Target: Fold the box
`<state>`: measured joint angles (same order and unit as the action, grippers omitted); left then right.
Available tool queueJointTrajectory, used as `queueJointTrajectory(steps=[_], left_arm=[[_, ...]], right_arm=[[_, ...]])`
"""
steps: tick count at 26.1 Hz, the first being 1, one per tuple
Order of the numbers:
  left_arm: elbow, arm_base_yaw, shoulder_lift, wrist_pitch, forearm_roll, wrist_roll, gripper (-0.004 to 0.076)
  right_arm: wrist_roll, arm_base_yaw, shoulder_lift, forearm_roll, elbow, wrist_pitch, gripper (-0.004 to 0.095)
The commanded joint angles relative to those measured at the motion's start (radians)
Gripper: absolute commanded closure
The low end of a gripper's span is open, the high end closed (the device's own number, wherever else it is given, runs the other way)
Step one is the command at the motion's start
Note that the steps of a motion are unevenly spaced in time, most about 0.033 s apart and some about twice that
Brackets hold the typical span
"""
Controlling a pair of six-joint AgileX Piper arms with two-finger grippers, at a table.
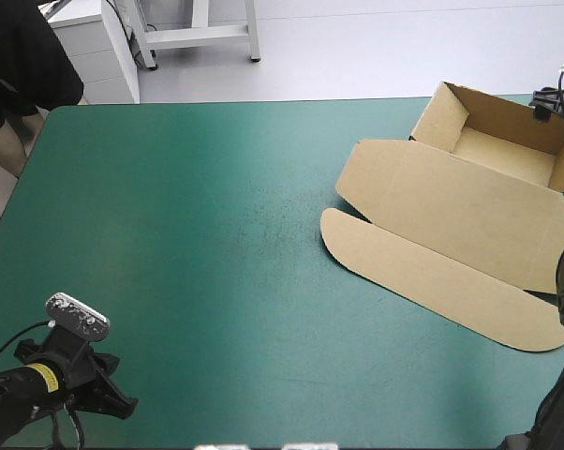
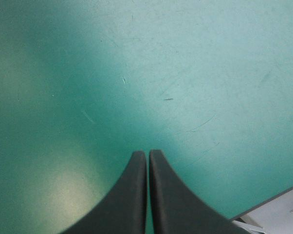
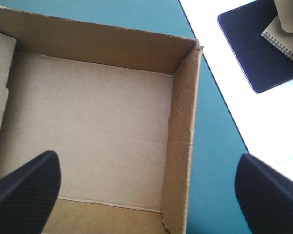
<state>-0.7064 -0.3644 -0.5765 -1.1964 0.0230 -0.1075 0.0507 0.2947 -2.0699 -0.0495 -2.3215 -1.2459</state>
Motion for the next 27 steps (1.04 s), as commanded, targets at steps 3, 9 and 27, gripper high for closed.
queueJointTrajectory(steps=[3, 9, 27], left_arm=[[-0.024, -0.007, -0.004, 0.046, 0.008, 0.009, 0.0731], [-0.024, -0.007, -0.004, 0.057, 0.007, 0.009, 0.0731], [-0.024, -0.007, -0.004, 0.107, 0.053, 0.009, 0.0731]], right_arm=[[-0.003, 0.01, 0.15, 0.139, -0.034, -0.008, 0.0614], [-0.028, -0.031, 0.236, 0.301, -0.034, -0.01, 0.0913], [-0.176, -0.292, 0.749, 0.153, 0.917, 0.144, 0.0913]])
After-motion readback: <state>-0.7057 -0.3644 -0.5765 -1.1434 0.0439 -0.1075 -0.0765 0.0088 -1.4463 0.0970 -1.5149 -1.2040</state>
